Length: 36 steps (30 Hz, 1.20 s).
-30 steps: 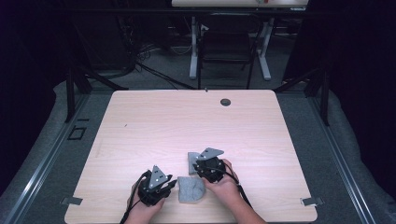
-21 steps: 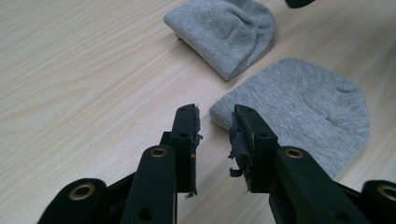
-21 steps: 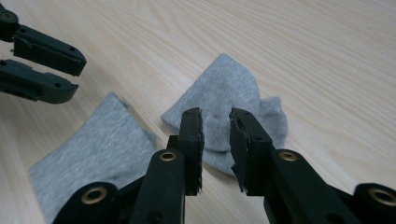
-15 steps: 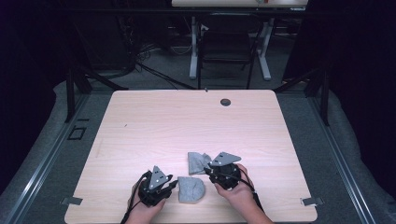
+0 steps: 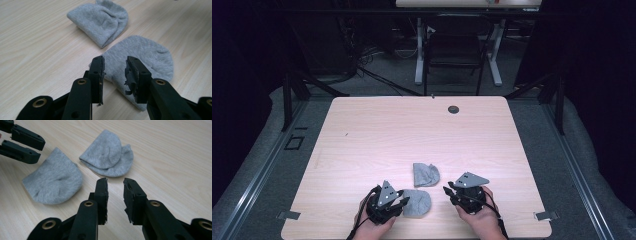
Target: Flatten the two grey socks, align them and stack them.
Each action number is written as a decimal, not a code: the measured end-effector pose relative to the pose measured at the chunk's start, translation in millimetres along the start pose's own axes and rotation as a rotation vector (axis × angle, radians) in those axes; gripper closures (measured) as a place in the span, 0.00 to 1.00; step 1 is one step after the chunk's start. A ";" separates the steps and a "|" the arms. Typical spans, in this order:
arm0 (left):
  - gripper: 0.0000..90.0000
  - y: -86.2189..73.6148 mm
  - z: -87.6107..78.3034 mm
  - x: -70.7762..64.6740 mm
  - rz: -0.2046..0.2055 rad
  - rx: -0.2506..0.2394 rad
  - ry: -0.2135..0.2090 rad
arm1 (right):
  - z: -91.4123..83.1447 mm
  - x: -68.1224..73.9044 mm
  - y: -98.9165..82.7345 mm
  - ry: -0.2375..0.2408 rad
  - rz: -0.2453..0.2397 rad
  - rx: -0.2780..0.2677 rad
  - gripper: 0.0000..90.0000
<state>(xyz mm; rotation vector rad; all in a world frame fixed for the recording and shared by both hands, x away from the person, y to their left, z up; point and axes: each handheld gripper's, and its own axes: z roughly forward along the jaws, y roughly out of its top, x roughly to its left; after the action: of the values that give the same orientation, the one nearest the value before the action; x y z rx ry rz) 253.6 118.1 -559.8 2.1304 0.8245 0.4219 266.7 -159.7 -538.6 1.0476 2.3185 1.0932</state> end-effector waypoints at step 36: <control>0.95 4.6 27.4 -29.5 0.085 0.039 -0.056 | 14.3 3.6 -7.8 0.045 0.026 0.018 0.82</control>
<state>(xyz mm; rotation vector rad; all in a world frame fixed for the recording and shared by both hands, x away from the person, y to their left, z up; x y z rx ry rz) 248.7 80.5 -574.1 2.2087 0.7178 0.3918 269.1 -153.1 -553.8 1.0733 2.3603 1.1184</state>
